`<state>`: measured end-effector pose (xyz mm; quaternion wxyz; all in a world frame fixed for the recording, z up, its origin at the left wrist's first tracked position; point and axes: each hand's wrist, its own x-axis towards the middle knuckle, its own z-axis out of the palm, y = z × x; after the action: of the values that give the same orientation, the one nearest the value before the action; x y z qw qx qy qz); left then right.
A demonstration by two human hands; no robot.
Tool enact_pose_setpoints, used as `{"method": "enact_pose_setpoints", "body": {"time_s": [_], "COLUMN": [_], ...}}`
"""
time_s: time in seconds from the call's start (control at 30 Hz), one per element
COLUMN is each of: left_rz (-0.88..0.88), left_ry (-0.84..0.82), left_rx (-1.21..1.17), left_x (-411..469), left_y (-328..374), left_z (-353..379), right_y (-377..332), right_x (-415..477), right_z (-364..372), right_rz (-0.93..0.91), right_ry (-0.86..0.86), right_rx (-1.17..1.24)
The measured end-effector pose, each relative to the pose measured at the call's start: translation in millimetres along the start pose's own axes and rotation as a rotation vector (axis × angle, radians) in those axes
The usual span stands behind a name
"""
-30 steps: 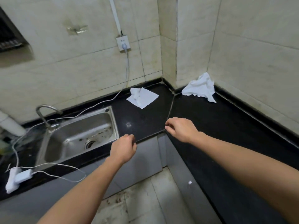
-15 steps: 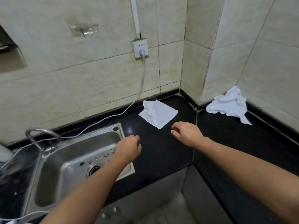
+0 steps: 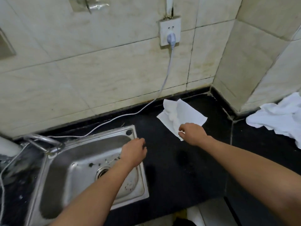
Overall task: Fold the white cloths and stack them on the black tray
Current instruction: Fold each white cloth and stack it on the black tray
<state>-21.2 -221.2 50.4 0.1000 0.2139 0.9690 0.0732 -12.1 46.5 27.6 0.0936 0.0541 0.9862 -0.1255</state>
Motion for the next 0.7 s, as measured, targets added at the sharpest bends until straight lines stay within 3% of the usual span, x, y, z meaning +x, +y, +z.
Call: {"method": "enact_pose_setpoints", "body": {"time_s": [0.23,0.4,0.53,0.7], "left_rz": [-0.132,-0.193,-0.201,-0.132], "left_ry": [-0.044,-0.094,-0.107,-0.135], "left_rx": [0.012,-0.021,-0.067,-0.043], "left_x": [36.1,38.0,37.2,39.2], "left_y": [-31.6,-43.7,-55.7,-60.4], "left_z": [7.6,21.4,28.8,33.4], "right_y": [-9.3,-9.7,-8.6,-8.2], "right_x": [110.2,136.5,142.3,125.9], "right_z": [31.3,61.9,66.2,31.7], "right_rz": [0.037,0.128,0.135,0.156], "right_ry": [-0.131,-0.212,-0.088,0.155], "right_rx": [0.006,-0.038,0.044,0.329]}}
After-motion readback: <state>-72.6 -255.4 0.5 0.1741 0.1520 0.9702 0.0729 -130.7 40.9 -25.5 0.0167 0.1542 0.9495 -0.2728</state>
